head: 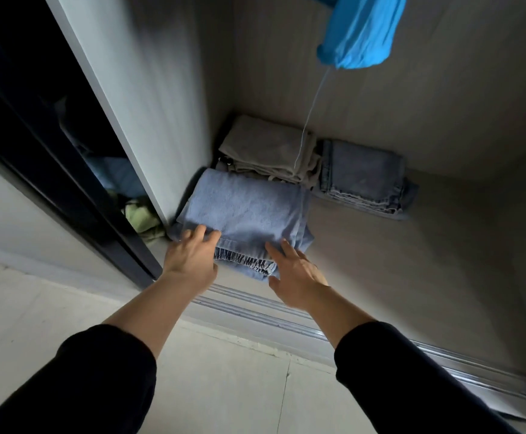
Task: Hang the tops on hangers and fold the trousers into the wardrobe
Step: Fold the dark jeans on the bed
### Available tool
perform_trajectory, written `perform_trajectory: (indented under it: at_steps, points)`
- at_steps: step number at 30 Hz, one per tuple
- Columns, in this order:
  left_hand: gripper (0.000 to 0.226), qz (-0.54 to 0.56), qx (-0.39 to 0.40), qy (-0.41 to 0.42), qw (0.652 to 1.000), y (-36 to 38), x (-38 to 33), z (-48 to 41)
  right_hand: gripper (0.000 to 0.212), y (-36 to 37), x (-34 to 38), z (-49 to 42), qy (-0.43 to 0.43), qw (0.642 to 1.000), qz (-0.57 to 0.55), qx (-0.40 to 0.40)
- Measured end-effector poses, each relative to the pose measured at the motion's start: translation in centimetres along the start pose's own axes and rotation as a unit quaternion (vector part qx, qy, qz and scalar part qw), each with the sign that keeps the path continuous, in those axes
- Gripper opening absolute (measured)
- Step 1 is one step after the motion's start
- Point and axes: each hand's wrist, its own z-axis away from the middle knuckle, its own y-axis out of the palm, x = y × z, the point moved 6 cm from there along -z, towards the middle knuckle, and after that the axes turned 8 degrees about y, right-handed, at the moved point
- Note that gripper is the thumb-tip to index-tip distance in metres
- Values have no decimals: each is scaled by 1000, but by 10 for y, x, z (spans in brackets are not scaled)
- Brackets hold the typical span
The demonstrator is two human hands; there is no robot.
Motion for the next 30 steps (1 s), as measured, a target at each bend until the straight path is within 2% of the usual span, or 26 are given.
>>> perform_trajectory:
  at_steps: [4, 7, 15, 18, 23, 30]
  points:
    - [56, 43, -3, -1, 999, -32, -23, 25, 63, -31, 5, 41, 11, 998, -51, -18]
    - [49, 48, 5, 23, 999, -83, -48, 60, 64, -67, 5, 98, 34, 997, -68, -13]
    - [37, 59, 18, 115, 991, -314, -157, 159, 58, -261, -7, 312, 128, 980, -138, -59]
    - [31, 87, 23, 160, 983, -395, -211, 206, 57, -326, -19, 408, 187, 967, -153, -79]
    - [34, 91, 67, 273, 955, -473, -314, 289, 58, -384, -47, 566, 291, 916, -236, -143]
    - [38, 30, 102, 428, 897, -503, -491, 415, 66, -376, -131, 763, 435, 837, -276, -185]
